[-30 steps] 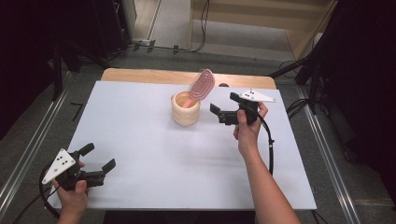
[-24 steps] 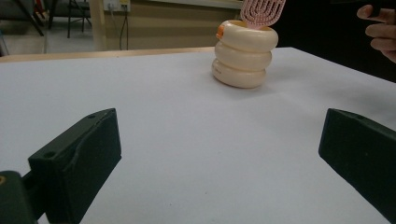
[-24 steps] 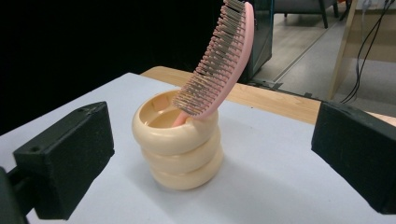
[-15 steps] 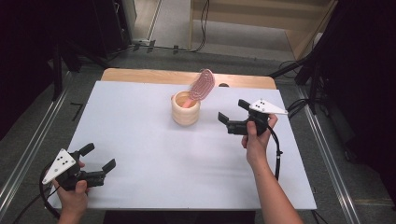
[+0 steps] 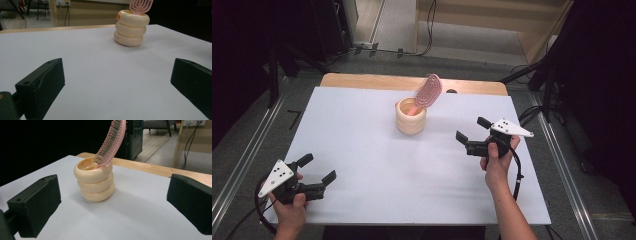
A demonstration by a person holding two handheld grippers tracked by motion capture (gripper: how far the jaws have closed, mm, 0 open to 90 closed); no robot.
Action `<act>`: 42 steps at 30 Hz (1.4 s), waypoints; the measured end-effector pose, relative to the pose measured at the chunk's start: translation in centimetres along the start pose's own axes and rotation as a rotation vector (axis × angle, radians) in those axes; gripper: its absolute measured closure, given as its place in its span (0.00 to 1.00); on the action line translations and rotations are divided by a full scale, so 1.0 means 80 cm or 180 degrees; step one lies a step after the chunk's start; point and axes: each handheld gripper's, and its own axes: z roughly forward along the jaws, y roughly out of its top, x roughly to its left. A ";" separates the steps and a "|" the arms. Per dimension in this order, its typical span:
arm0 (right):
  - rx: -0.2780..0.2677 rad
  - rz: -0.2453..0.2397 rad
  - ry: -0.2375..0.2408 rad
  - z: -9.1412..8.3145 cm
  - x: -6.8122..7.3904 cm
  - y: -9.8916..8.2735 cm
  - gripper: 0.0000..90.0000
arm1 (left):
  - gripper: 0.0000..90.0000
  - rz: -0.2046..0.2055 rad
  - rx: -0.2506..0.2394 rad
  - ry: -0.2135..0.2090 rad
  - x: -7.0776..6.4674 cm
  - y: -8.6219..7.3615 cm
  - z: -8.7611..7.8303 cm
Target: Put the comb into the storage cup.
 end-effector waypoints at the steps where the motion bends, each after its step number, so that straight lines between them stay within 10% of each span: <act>1: 0.0000 -0.0005 -0.0004 -0.002 0.000 -0.001 0.00 | 0.00 0.0001 0.0001 0.0001 0.000 0.000 0.000; 42: 0.0067 0.0015 -0.0207 -0.079 -0.027 -0.067 0.00 | 0.00 0.0012 0.0005 0.0018 -0.001 0.000 0.000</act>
